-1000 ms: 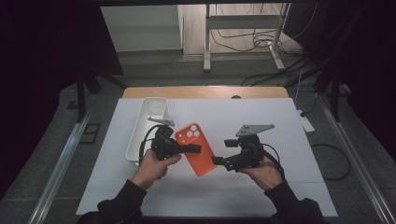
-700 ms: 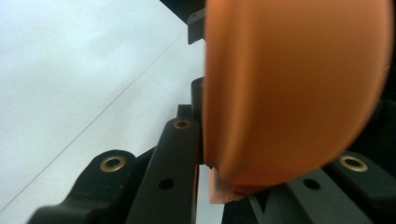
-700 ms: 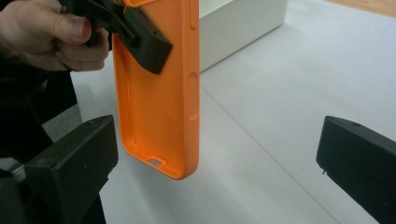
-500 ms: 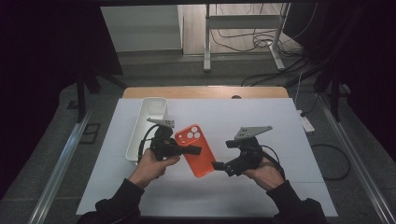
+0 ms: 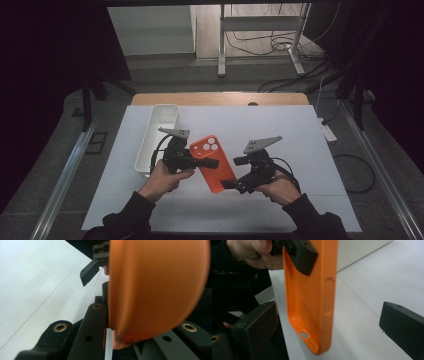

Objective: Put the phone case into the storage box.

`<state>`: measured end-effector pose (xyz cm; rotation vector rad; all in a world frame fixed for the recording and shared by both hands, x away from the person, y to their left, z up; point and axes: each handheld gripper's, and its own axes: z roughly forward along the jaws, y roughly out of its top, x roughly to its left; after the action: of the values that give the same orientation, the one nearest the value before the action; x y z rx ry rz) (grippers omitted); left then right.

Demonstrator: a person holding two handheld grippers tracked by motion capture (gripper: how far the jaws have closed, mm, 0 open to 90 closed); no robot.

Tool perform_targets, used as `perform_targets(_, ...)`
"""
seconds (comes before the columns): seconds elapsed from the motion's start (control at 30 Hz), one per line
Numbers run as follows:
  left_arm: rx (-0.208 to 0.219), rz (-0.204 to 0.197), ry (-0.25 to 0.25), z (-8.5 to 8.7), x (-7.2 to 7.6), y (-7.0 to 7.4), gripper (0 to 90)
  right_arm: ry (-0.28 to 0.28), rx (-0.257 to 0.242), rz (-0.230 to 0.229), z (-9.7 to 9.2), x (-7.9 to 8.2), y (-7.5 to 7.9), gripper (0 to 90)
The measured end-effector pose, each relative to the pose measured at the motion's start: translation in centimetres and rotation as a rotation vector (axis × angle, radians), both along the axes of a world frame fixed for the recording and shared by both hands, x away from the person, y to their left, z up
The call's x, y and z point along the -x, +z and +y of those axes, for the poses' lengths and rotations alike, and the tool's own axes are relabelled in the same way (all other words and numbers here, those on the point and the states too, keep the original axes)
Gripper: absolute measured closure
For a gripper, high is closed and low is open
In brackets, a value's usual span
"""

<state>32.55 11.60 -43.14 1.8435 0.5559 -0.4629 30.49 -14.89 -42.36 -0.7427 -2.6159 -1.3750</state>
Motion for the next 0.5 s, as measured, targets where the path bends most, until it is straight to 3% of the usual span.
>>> perform_targets(0.2, 0.008, -0.008, -0.020, -0.37, 0.22, 0.29, 85.7, 0.036, -0.009, 0.038, 0.62, 0.18, -0.11, 1.2)
perform_targets(0.3, 0.008, -0.011, -0.028, -0.58, 0.35, 0.41, 85.7, 0.049, -0.005, 0.036, 0.79, 0.32, -0.11, 3.6)
perform_targets(0.5, 0.014, -0.017, -0.038, -0.75, 0.47, 0.55, 85.6, 0.077, -0.019, 0.038, 0.78, 0.51, 0.05, 31.2)
